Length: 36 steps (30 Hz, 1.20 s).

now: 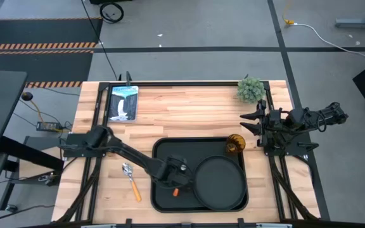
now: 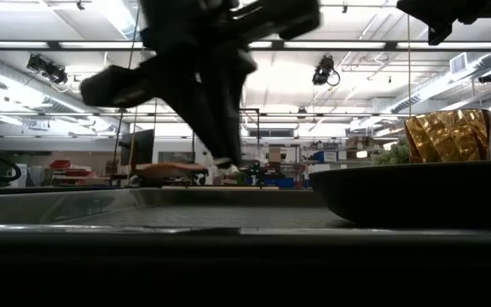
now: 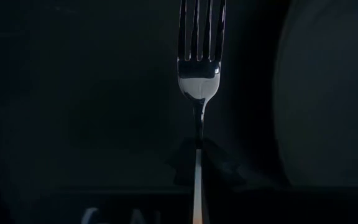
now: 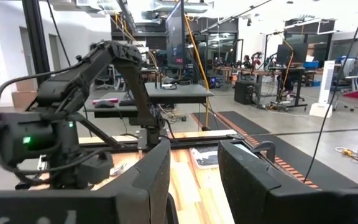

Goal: Pick and place plate/cup/fork/spoon on tray
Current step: Put the orange fork to the left side of the black plate on the black serving tray

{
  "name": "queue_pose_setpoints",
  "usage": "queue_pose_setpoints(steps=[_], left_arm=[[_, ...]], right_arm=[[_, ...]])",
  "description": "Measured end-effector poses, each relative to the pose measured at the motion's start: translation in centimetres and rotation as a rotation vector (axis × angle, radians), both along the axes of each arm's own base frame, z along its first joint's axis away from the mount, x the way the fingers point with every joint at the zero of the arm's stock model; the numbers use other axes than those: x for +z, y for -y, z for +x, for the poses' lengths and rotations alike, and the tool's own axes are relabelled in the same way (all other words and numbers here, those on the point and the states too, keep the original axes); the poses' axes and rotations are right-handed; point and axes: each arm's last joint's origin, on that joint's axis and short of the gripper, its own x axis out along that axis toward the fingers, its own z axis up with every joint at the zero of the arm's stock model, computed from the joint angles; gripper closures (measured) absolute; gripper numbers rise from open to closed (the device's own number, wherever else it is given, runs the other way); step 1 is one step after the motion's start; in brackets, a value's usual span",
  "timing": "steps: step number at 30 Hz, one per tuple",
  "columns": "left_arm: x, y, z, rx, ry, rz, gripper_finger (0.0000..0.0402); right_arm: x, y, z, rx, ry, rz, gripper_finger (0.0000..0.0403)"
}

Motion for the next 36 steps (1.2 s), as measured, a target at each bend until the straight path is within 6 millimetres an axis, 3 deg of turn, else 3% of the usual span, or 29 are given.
queue_pose_setpoints(steps=[6,11,24,36], left_arm=[[-1.5,0.8,1.6,0.043,-0.001,-0.026,0.0383],[-2.3,0.9,1.8,0.102,-0.01,-0.065,0.0385],[-2.3,0.8,1.8,0.315,0.012,-0.152,0.0383],[-2.3,0.9,1.8,0.336,0.004,-0.177,0.0376]], right_arm=[[0.0,-0.1,0.0,0.027,0.003,0.0,0.0261],[0.0,-0.1,0.0,0.027,0.003,0.0,0.0261],[-0.5,-0.1,0.1,0.026,-0.054,-0.015,0.0261],[-0.6,-0.1,0.1,0.024,-0.056,-0.017,0.0261]])
